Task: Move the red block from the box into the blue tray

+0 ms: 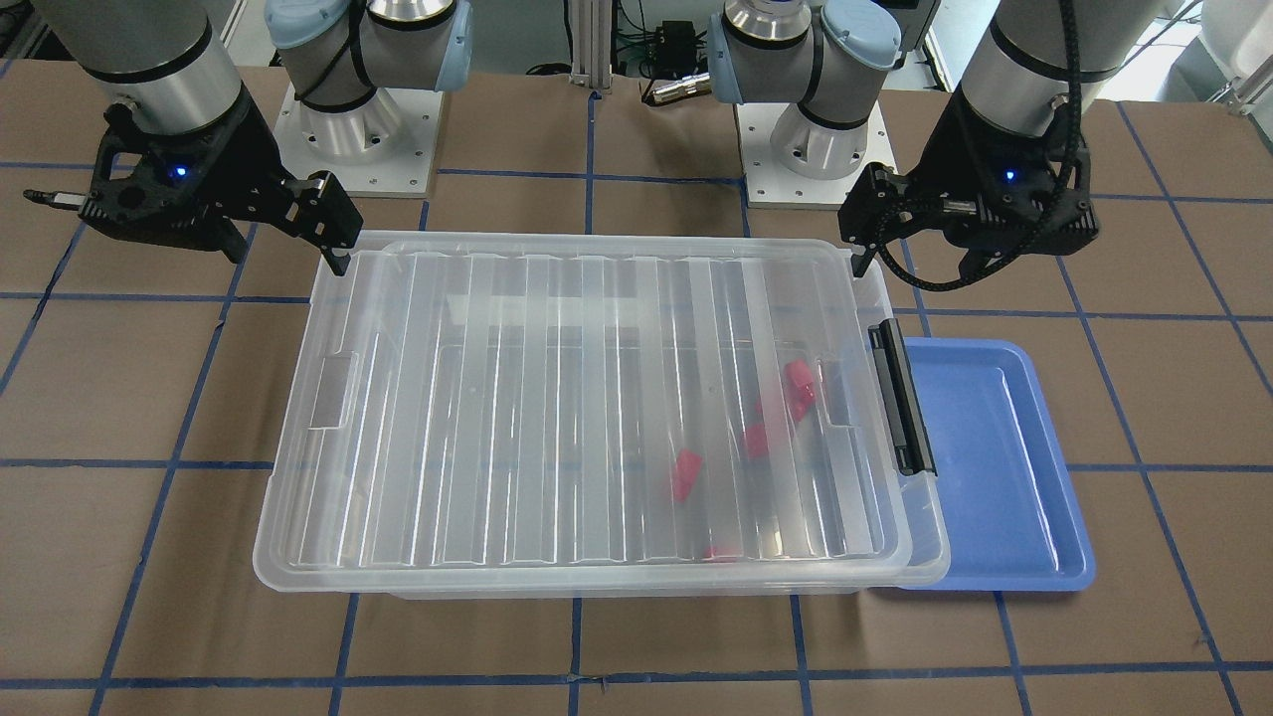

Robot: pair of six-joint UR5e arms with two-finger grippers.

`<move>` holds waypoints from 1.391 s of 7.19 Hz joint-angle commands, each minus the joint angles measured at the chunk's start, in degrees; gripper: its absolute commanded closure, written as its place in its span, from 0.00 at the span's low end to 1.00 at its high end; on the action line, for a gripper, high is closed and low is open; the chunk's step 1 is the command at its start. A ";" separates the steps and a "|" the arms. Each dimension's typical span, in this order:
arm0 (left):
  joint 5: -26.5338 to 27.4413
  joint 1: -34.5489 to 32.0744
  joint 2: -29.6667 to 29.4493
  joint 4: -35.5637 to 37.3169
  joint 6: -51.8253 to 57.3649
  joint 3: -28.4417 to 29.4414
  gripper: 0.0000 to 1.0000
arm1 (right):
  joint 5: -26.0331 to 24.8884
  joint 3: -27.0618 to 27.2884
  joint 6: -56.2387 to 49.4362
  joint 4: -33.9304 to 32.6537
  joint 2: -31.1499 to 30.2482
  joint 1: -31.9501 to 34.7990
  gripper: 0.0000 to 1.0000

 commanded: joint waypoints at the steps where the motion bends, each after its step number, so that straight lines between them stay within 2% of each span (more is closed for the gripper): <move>1: 0.10 0.00 0.04 0.00 0.00 0.00 0.00 | 0.09 0.09 0.00 0.03 0.00 0.02 0.00; 7: 0.10 0.00 0.40 0.09 0.00 -0.26 0.00 | 0.00 0.00 -0.09 1.53 1.14 -1.55 0.00; 9: -0.08 0.00 0.40 0.09 0.00 -0.26 0.00 | 0.87 -0.17 0.69 1.00 7.78 -4.88 0.00; 10: -0.17 0.00 0.40 0.09 0.00 -0.26 0.00 | 0.44 -0.52 0.44 -2.92 11.39 -5.51 0.00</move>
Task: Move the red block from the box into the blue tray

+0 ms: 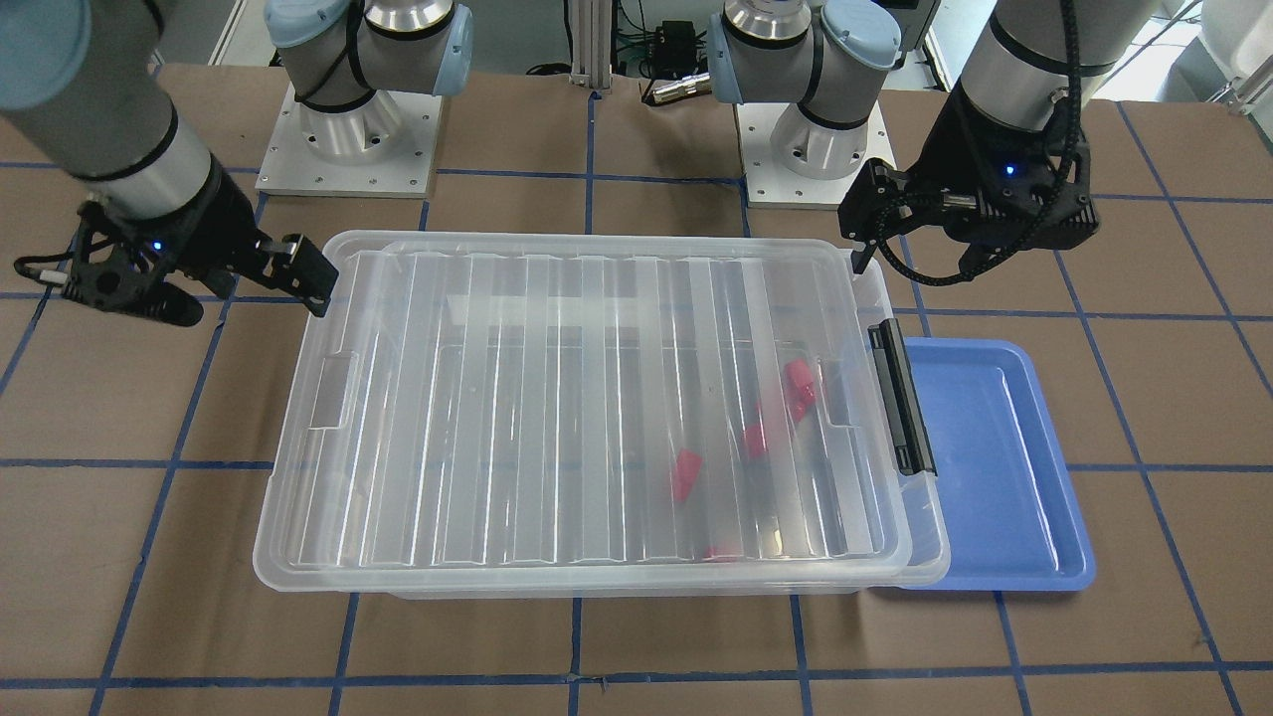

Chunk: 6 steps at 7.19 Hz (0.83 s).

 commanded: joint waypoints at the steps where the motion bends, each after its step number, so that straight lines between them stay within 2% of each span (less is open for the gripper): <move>1: -0.13 0.00 0.00 0.01 0.00 0.00 0.00 | 0.40 -0.68 0.30 -3.97 5.00 -1.24 0.00; 6: -0.22 0.00 0.00 0.01 0.00 -0.09 0.00 | -0.47 -0.16 -0.75 -6.18 7.20 -1.24 0.00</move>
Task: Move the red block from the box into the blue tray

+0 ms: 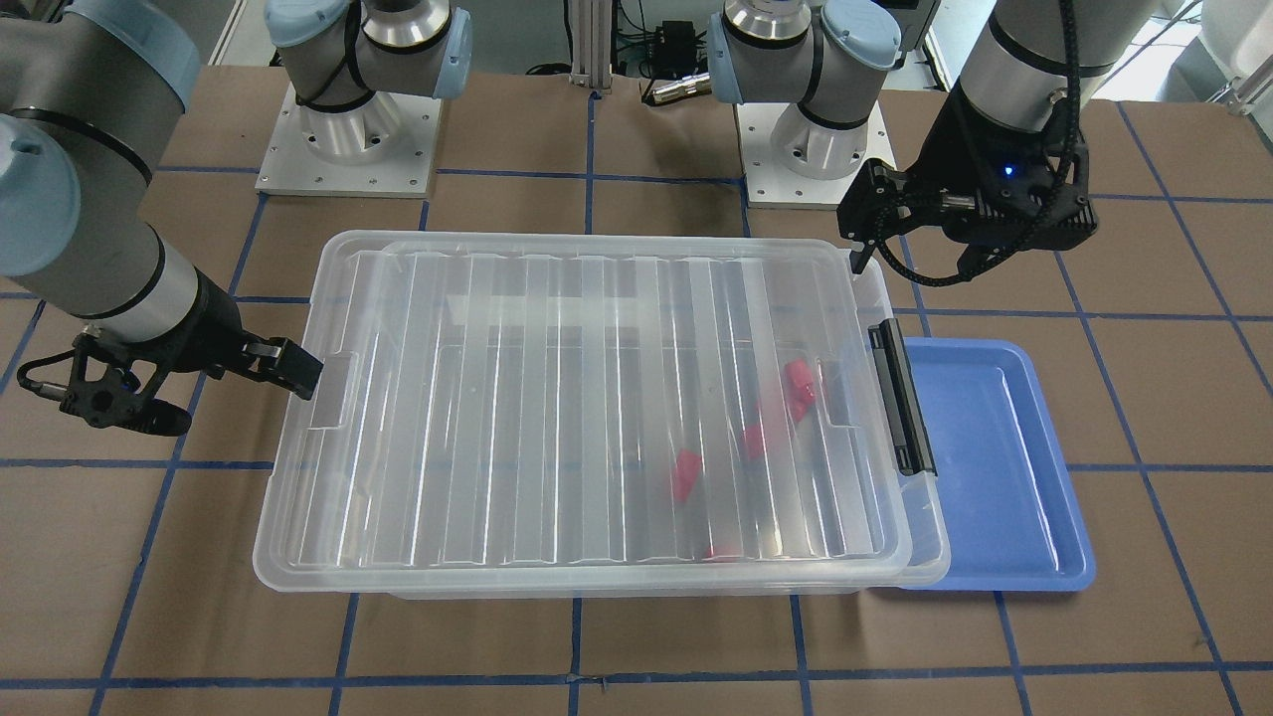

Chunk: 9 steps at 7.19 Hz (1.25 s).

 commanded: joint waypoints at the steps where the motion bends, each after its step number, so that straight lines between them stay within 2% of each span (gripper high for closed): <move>1: -0.17 0.00 0.00 0.03 0.00 -0.01 0.00 | -0.22 0.26 -1.28 -0.35 0.64 0.06 0.00; 7: -0.26 0.00 -0.09 -0.06 0.00 -0.01 0.00 | -0.31 0.09 -7.27 -0.97 1.17 -0.21 0.00; 9: -0.18 0.00 -0.09 0.03 0.00 -0.10 0.00 | -3.80 -0.36 -9.89 -1.14 1.25 -0.56 0.00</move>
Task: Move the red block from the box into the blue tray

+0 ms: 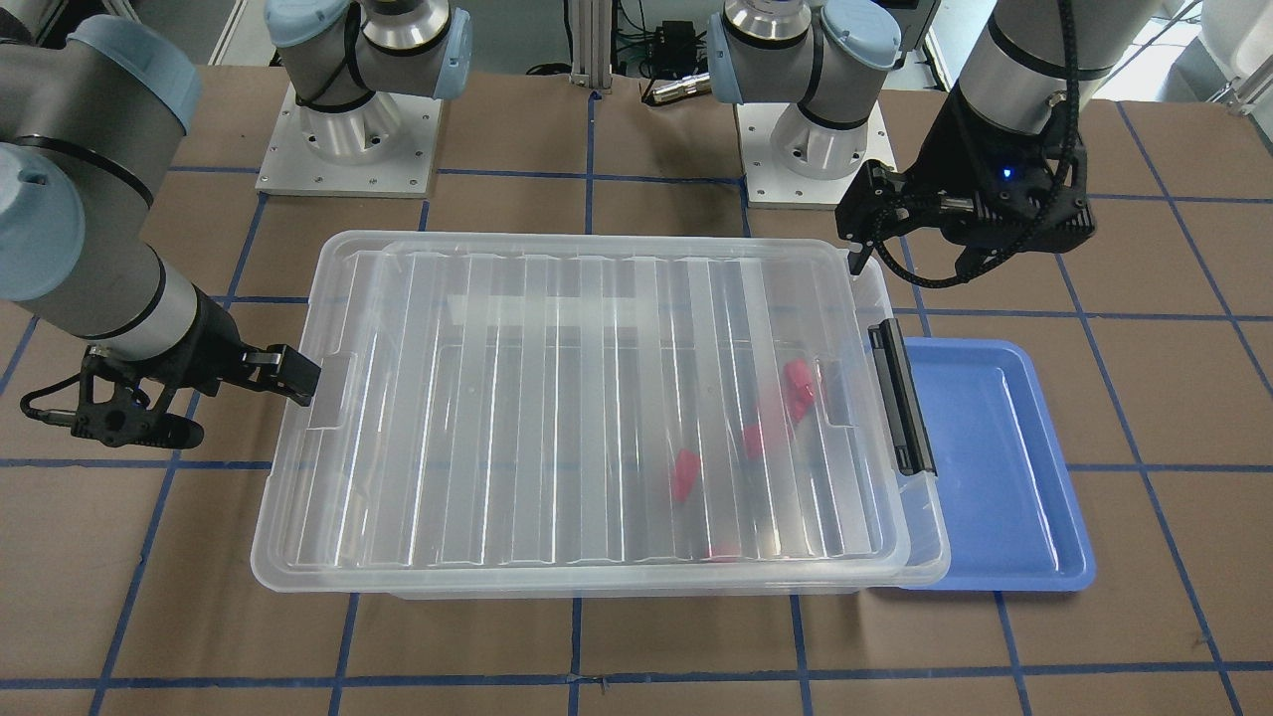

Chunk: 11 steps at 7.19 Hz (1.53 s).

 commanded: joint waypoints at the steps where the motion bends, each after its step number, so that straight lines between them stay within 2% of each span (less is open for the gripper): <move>1: 0.07 0.00 -0.01 0.06 0.00 -0.06 0.00 | -2.19 -0.15 -2.98 -0.15 0.15 -0.42 0.00; 3: -0.02 0.00 -0.01 0.06 0.00 -0.06 0.00 | -2.89 -0.15 -3.51 -3.22 0.51 -0.60 0.00; 4: 0.07 0.00 -0.01 0.06 0.00 -0.06 0.00 | -4.11 -0.24 -3.78 -3.58 0.51 -1.90 0.00; 11: 0.42 0.00 -0.10 0.15 0.00 -0.06 0.00 | -4.39 -0.24 -8.35 -5.24 0.51 -9.38 0.00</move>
